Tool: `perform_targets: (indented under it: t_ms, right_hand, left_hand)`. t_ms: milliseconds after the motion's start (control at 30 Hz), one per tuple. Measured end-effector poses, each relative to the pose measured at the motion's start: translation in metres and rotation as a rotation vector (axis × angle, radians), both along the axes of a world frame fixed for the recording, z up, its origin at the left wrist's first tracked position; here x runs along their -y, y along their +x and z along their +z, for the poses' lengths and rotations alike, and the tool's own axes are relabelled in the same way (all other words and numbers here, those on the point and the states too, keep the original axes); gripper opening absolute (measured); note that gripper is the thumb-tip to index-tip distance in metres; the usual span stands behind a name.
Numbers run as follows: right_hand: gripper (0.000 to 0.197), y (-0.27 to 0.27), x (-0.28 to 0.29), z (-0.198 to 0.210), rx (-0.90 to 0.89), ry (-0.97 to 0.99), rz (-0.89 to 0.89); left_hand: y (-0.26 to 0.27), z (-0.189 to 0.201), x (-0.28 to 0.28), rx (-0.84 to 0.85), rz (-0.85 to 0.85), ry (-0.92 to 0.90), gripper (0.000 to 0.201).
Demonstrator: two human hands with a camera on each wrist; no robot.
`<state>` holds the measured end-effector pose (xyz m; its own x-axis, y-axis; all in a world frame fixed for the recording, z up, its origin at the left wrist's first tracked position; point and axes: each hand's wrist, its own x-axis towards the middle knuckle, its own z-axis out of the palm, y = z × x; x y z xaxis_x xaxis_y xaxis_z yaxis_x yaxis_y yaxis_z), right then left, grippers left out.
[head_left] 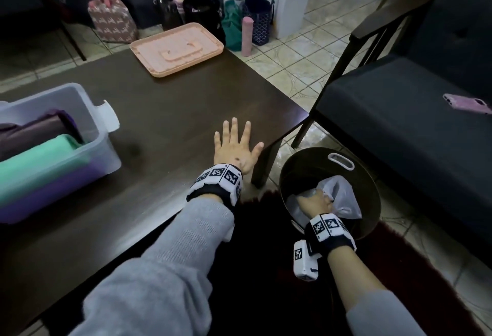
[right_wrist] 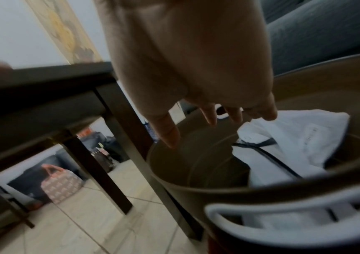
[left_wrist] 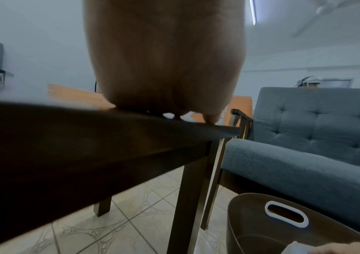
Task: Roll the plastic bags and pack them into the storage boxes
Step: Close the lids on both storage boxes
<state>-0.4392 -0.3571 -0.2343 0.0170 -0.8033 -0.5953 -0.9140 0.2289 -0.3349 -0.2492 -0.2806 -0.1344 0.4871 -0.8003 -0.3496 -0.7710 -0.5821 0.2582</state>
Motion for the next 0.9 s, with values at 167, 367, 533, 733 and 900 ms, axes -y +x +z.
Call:
perform_targets:
  t_ms: [167,367,533,733,900]
  right_hand:
    - [0.062,0.017,-0.01,0.044,0.227,-0.132,0.015]
    - [0.043,0.063,-0.029,0.12,0.508,-0.274,0.259]
    - [0.04,0.128,-0.048,0.175,0.629,-0.337,0.448]
    - [0.041,0.223,-0.081,0.225,0.67,-0.257,0.731]
    - [0.041,0.297,-0.126,0.257,0.733,-0.221,0.947]
  left_hand:
    - [0.026,0.03,-0.014,-0.14,-0.162,0.195,0.078]
    - [0.065,0.083,-0.05,-0.334,-0.086,0.307,0.065]
    - [0.102,0.137,-0.1,-0.245,-0.013,0.243,0.065]
    - [0.146,0.228,-0.175,-0.201,0.216,-0.033,0.058]
    - [0.193,0.278,-0.262,-0.234,0.489,-0.158,0.054]
